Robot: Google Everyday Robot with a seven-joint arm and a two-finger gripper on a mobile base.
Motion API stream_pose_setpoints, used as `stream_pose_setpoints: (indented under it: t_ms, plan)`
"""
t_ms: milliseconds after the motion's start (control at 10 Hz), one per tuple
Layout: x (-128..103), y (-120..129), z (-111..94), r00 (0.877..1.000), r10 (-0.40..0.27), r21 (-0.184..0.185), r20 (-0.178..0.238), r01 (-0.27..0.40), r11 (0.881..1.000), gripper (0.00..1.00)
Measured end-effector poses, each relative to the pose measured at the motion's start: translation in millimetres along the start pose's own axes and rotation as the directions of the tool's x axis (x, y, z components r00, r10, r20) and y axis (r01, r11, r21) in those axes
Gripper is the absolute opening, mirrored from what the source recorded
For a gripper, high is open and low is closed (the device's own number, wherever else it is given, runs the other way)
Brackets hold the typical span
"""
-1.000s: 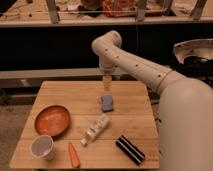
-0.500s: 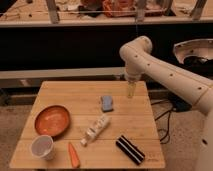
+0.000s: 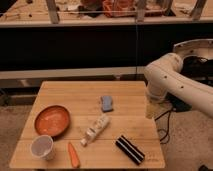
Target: Move the arm in a circular motion
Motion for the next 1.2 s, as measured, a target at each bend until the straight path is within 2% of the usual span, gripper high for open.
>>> stream_pose_setpoints:
  t_ms: [200, 400, 600, 700, 900, 1000, 1200]
  plan:
    - [-1.4, 23.9, -1.8, 1.000, -0.007, 0.000, -0.002, 0.007, 1.000, 0.80]
    - [-25.3, 53.3, -4.3, 0.999, -0.036, 0.002, 0.004, 0.036, 0.999, 0.80]
    - [-61.5, 82.6, -5.3, 0.997, -0.072, -0.001, 0.017, 0.072, 0.997, 0.80]
    - [-89.8, 104.4, -5.8, 0.994, -0.105, -0.006, 0.029, 0.105, 0.994, 0.80]
    - [-120.8, 128.3, -6.1, 0.989, -0.144, -0.014, 0.045, 0.145, 0.989, 0.80]
    - [-151.2, 150.5, -5.9, 0.979, -0.191, -0.027, 0.065, 0.193, 0.981, 0.80]
    - [-187.1, 170.6, -5.7, 0.966, -0.242, -0.040, 0.093, 0.246, 0.968, 0.80]
